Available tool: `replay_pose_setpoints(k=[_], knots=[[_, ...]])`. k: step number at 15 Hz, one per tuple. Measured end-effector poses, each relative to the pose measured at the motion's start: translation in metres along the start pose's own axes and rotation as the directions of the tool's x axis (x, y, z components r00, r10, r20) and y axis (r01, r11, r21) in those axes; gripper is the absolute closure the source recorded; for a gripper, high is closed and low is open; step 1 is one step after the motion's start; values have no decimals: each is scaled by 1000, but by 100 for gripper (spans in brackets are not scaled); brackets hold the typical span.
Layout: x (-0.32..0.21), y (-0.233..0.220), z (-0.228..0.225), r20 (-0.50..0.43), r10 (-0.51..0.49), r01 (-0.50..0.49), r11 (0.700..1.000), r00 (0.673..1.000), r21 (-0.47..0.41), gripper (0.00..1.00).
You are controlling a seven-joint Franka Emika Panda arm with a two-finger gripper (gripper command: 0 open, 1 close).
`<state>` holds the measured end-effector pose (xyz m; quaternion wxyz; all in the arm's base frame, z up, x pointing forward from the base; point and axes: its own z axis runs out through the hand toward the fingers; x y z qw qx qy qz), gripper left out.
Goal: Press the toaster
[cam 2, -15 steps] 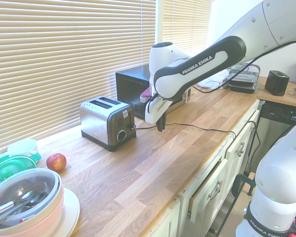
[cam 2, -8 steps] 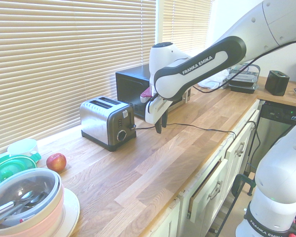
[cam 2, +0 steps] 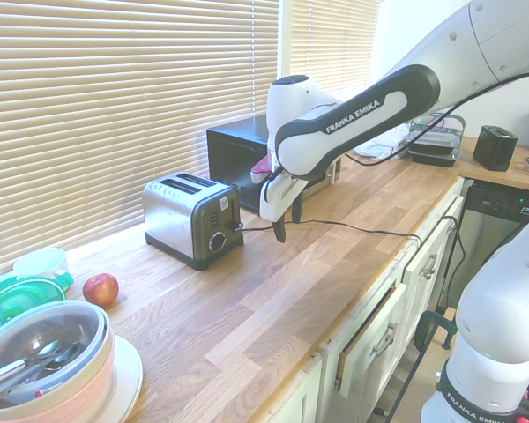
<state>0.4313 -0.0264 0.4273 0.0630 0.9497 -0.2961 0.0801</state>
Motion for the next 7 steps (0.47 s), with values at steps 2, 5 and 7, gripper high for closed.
replay_pose_setpoints(k=[2,5,7], knots=[[0,0,0,0,-2,2,1000,1000,0,0],[-2,-2,0,13,-34,34,999,999,11,0],[-2,-1,-3,60,-103,100,994,993,53,0]])
